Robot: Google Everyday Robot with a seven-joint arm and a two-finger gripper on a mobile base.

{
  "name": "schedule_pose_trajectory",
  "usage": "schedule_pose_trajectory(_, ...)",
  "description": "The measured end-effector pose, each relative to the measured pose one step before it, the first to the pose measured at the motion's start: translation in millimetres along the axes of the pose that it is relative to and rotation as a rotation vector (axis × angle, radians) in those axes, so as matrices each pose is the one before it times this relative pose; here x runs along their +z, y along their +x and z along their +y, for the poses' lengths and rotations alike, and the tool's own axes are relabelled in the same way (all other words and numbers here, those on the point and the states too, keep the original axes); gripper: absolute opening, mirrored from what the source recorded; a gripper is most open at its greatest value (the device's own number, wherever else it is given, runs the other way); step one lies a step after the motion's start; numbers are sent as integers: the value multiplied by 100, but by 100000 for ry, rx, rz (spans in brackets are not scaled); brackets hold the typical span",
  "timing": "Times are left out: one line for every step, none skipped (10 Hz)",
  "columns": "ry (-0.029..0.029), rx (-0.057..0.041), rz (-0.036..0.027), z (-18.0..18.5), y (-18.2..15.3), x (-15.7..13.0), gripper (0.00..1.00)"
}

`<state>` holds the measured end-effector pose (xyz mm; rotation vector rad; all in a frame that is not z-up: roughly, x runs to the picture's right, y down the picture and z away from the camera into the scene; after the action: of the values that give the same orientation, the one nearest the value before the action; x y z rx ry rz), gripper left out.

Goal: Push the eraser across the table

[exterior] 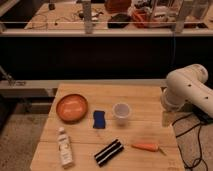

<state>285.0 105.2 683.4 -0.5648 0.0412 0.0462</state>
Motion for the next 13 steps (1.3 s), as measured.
schedule_pose_trajectory(-12, 1, -3, 1, 1, 10, 80)
schedule_pose_trajectory(-5, -3, -7, 2, -2, 3, 80)
schedule_pose_trajectory(-2, -1, 1, 0, -2, -1, 80)
schedule_pose_trajectory(-1, -2, -2, 0, -1, 4, 80)
schedule_pose_trajectory(0, -8, 5, 2, -1, 1, 80)
schedule_pose_trajectory(-245, -345, -4, 157, -134, 77, 80)
schedule_pose_trajectory(-465, -1015, 34, 403, -404, 114, 80)
schedule_pose_trajectory(-808, -1160, -199, 735, -930, 166, 80)
schedule_pose_trajectory(-689, -1046, -266, 679, -1255, 150, 80)
schedule_pose_trajectory(-659, -1681, -300, 394, -1187, 219, 80)
schedule_pose_trajectory(-457, -882, -204, 450, -284, 257, 80)
schedule_pose_trajectory(-460, -1090, -228, 658, -101, 246, 80)
schedule_pose_trajectory(-538, -595, -579, 502, -161, 346, 80)
